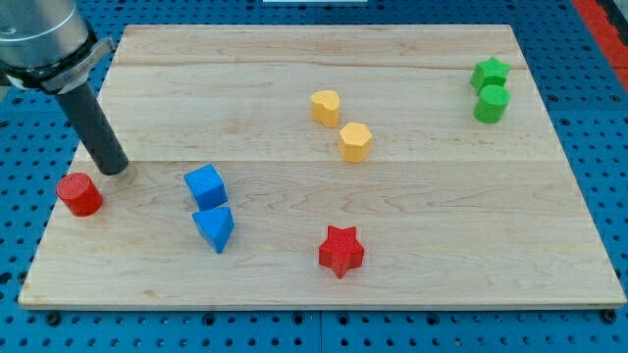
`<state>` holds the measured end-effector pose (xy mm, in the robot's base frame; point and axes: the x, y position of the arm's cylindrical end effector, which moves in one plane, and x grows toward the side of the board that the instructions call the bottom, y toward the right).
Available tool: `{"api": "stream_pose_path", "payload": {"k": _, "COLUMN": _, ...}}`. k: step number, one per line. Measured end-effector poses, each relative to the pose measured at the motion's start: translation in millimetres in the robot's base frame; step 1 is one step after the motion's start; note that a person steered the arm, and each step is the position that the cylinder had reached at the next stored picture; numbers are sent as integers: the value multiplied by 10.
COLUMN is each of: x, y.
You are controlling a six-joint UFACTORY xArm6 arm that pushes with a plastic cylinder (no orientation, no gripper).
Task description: Move the blue blocks towards the left
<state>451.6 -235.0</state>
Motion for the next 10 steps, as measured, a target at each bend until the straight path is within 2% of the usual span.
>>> {"api": "stream_pose_path", "payload": {"k": 1, "x": 184, "y": -234}}
{"api": "stream_pose_path", "payload": {"k": 3, "x": 456, "y": 15}}
{"api": "stream_pose_path", "payload": {"k": 4, "x": 212, "y": 247}}
{"api": "stream_pose_path", "payload": {"k": 5, "x": 204, "y": 782}}
{"api": "stream_pose_path", "payload": {"k": 6, "x": 434, "y": 1120}}
{"api": "stream_pose_path", "payload": {"k": 7, "x": 420, "y": 1308}}
{"api": "stream_pose_path", "payload": {"k": 8, "x": 232, "y": 1906}}
{"api": "stream_pose_path", "payload": {"k": 9, "x": 257, "y": 1367}}
{"api": "stream_pose_path", "payload": {"k": 10, "x": 442, "y": 1143}}
